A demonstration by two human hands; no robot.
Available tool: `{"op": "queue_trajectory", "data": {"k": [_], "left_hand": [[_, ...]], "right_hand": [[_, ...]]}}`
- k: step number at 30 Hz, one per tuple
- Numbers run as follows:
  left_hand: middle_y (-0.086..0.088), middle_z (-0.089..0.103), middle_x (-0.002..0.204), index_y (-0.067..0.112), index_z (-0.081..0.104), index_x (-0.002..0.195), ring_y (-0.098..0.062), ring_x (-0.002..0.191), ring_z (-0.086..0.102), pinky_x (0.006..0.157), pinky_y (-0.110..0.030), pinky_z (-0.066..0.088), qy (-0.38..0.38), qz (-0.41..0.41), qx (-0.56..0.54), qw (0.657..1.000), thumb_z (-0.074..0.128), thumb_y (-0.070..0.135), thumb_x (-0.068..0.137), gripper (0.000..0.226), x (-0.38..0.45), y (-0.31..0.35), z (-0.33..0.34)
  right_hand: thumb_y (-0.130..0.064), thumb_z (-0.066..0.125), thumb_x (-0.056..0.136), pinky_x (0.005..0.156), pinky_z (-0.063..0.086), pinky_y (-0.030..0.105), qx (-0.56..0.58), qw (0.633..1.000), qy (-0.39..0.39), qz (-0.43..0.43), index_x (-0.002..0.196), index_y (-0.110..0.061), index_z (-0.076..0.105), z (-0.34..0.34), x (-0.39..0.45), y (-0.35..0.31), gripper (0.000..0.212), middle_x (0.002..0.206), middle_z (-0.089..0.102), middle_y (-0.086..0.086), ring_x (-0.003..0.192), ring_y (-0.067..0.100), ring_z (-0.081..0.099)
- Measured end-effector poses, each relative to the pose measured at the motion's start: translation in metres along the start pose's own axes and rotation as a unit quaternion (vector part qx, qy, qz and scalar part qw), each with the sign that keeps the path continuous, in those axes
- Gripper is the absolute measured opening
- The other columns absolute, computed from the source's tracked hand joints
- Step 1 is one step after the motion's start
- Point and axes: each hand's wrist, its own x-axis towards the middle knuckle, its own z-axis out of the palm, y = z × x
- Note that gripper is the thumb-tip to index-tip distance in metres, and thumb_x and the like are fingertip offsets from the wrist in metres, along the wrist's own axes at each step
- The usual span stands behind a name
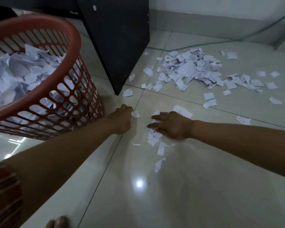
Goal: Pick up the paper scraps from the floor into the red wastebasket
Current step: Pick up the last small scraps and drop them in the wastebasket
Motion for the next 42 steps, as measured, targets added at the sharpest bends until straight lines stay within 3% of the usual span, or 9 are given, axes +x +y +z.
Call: {"op": "queue_trajectory", "data": {"k": [4,8,14,19,24,32,37,39,42], "left_hand": [[-0.014,0.015,0.154,0.01,0.018,0.15,-0.034,0.136,0.028,0.11,-0.041,0.031,0.006,-0.005,0.007,1.0,0.047,0.012,0.096,0.062,0.006,-0.002,-0.005],[-0.015,0.002,0.159,0.009,0.012,0.152,-0.036,0.14,0.022,0.112,-0.043,0.029,0.023,-0.009,0.01,1.0,0.046,0.025,0.098,0.066,0.024,-0.001,-0.014],[-0.006,-0.016,0.161,0.019,-0.002,0.154,-0.034,0.147,-0.011,0.119,-0.046,0.009,0.073,-0.039,-0.037,0.996,0.04,0.051,0.098,0.078,0.066,0.016,-0.023],[-0.005,-0.017,0.161,0.023,-0.002,0.155,-0.034,0.147,-0.013,0.118,-0.046,0.006,0.119,-0.068,-0.074,0.988,0.042,0.063,0.092,0.086,0.106,0.025,-0.023],[-0.011,-0.013,0.161,0.021,0.004,0.155,-0.037,0.146,-0.013,0.12,-0.048,0.004,0.093,-0.074,-0.12,0.986,0.042,0.061,0.092,0.084,0.122,0.032,-0.013],[-0.015,-0.004,0.161,0.014,0.02,0.152,-0.031,0.147,-0.011,0.119,-0.04,-0.003,0.081,0.115,-0.137,0.98,0.036,0.049,0.097,0.067,0.095,0.06,0.026],[-0.03,0.022,0.153,-0.002,0.036,0.143,-0.043,0.145,0.015,0.119,-0.052,0.012,0.097,0.23,-0.111,0.962,0.026,0.042,0.093,0.067,0.084,0.049,0.044],[-0.021,0.02,0.157,0.005,0.03,0.148,-0.037,0.147,0.013,0.118,-0.053,0.017,0.097,0.237,-0.109,0.96,0.028,0.056,0.087,0.079,0.078,0.045,0.05],[-0.005,0.001,0.163,0.027,0.008,0.154,-0.027,0.149,-0.005,0.12,-0.05,0.007,0.055,0.24,-0.073,0.966,0.036,0.081,0.074,0.101,0.057,0.05,0.059]], "right_hand": [[-0.042,0.028,0.103,0.101,0.037,0.043,-0.011,1.0,0.027,0.003,0.149,-0.04,0.027,-0.011,-0.007,0.004,0.046,0.158,0.024,0.007,0.13,0.031,0.04],[-0.044,0.029,0.103,0.103,0.034,0.041,-0.01,0.997,0.054,0.058,0.153,-0.028,0.02,-0.021,0.002,0.016,0.053,0.158,0.022,0.01,0.133,0.031,0.036],[-0.044,0.033,0.102,0.102,0.035,0.045,-0.023,0.987,0.1,0.122,0.153,-0.02,0.02,-0.029,0.018,0.035,0.057,0.156,0.024,0.014,0.133,0.033,0.035],[-0.044,0.034,0.101,0.103,0.032,0.046,-0.013,0.979,0.113,0.17,0.151,-0.018,0.025,-0.024,0.035,0.061,0.057,0.154,0.025,0.015,0.134,0.034,0.032],[-0.048,0.037,0.099,0.106,0.028,0.048,0.008,0.958,0.161,0.238,0.148,-0.016,0.029,-0.023,0.047,0.082,0.06,0.156,0.022,0.017,0.139,0.036,0.025],[-0.068,0.025,0.093,0.114,0.009,0.062,0.079,0.906,0.098,0.404,0.154,-0.034,0.001,-0.025,0.053,0.13,0.073,0.162,-0.01,0.01,0.145,0.045,-0.007],[-0.065,0.021,0.096,0.115,0.006,0.061,0.101,0.932,0.033,0.347,0.152,-0.041,0.008,-0.013,0.048,0.123,0.063,0.163,-0.003,0.006,0.146,0.042,-0.004],[-0.062,0.02,0.097,0.115,0.01,0.06,0.085,0.945,0.05,0.311,0.153,-0.039,0.012,-0.005,0.038,0.113,0.061,0.162,0.001,0.007,0.146,0.042,0.0],[-0.055,0.023,0.1,0.113,0.02,0.055,0.067,0.959,0.078,0.263,0.151,-0.036,0.024,-0.003,0.02,0.1,0.055,0.161,0.014,0.008,0.144,0.041,0.013]]}}
